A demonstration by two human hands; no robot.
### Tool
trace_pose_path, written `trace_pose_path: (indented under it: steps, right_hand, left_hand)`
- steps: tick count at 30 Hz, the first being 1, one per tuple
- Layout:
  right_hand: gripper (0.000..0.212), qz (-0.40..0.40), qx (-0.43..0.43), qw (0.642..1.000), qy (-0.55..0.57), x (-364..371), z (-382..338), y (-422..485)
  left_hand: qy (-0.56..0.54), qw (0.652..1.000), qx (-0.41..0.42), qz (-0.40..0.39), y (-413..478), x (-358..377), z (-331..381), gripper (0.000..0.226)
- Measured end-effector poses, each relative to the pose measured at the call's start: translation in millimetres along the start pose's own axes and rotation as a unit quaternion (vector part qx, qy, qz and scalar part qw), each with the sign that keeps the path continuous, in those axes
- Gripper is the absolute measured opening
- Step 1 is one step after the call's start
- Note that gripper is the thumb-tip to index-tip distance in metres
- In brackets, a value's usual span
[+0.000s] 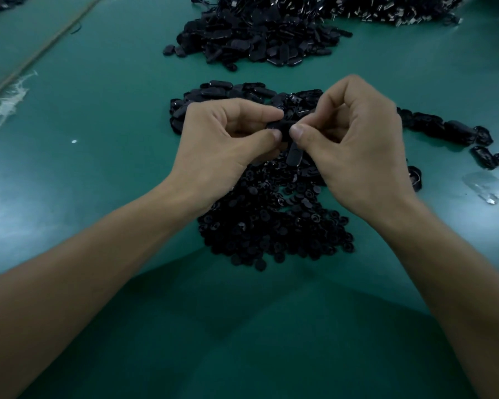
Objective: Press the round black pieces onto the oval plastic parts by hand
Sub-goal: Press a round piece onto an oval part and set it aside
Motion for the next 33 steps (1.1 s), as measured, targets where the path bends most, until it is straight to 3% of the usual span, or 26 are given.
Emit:
trace_pose_path:
  steps: [8, 12, 19, 26, 33]
  right_hand:
    - [0.026, -0.02, 0.016, 0.999, -0.021, 2.0, -0.1, -1.4]
    - [0.031, 0.007, 0.008, 0.999, -0.049, 4.9, -1.3, -3.9]
    - [0.038, 0.017, -0.005, 0.999, -0.04, 9.4, -5.0, -6.5]
    - [0.039, -0.002, -0.011, 1.0, -0.014, 9.2, -5.1, -5.8]
    - [0.023, -0.008, -0.013, 0.999, -0.035, 7.7, 0.9, -4.1]
  left_hand:
    - [0.061, 0.998, 0.019, 0.004, -1.9, 0.1, 2.5, 0.022]
    - [0.114, 0.992, 0.048, 0.007, -2.3, 2.1, 3.5, 0.024]
    - [0.135, 0.988, 0.07, 0.029, -3.1, 1.5, 6.4, 0.023]
    - [0.107, 0.993, 0.038, 0.03, -1.8, -0.7, 4.1, 0.023]
    - [0.116, 0.993, 0.032, 0.01, -2.5, 1.7, 3.7, 0.027]
Point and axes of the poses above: each hand's wrist, its own y-axis towards the middle knuckle, its own x-axis out of the palm, z = x × y, the point moved 3 cm from there along y, towards the middle knuckle, and after that the axes turned 7 degrees about -x, right-handed, at the moved point
